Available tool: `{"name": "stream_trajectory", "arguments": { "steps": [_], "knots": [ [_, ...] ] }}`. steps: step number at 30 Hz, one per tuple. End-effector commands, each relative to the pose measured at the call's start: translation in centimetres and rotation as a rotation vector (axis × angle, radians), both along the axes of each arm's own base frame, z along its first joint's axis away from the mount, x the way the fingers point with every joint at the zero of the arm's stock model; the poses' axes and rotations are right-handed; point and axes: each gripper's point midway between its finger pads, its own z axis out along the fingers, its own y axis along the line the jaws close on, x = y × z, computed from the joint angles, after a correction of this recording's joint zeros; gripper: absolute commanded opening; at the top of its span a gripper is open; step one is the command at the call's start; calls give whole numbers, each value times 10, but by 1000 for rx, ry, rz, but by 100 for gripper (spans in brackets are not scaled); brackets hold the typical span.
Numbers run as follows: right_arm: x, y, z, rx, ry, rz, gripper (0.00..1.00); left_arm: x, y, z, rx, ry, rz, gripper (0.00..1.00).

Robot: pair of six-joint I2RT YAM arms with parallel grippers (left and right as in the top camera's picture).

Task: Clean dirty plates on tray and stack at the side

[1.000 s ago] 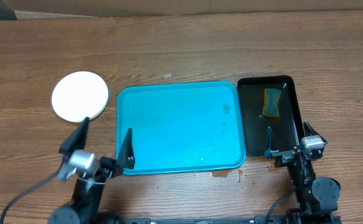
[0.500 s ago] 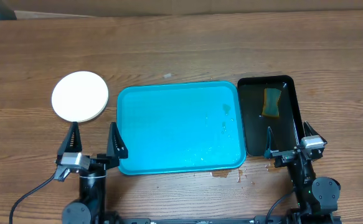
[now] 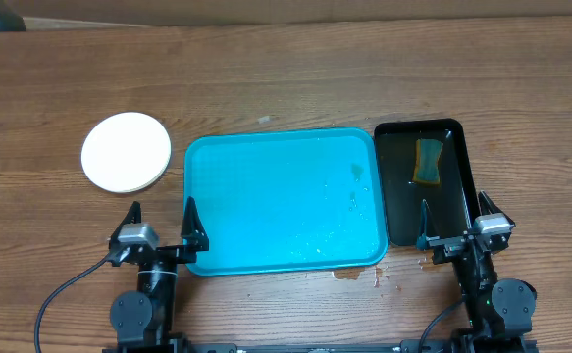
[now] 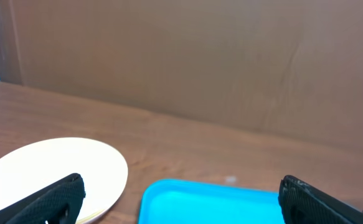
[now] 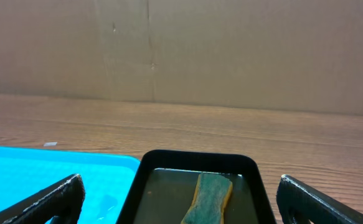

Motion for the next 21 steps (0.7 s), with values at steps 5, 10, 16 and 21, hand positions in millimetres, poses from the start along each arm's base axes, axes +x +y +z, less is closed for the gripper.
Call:
{"name": "stream_trajectory", "arguments": {
  "steps": [5, 10, 16, 21],
  "knots": [
    [0, -1, -2, -4, -4, -3, 100, -1, -14, -26, 321, 88, -85, 100],
    [0, -1, -2, -4, -4, -3, 100, -1, -8, -27, 338, 97, -50, 100],
    [0, -1, -2, -4, -4, -3, 100, -1, -8, -27, 338, 96, -50, 100],
    [0, -1, -2, -4, -4, -3, 100, -1, -8, -27, 338, 97, -50, 100]
  ]
}}
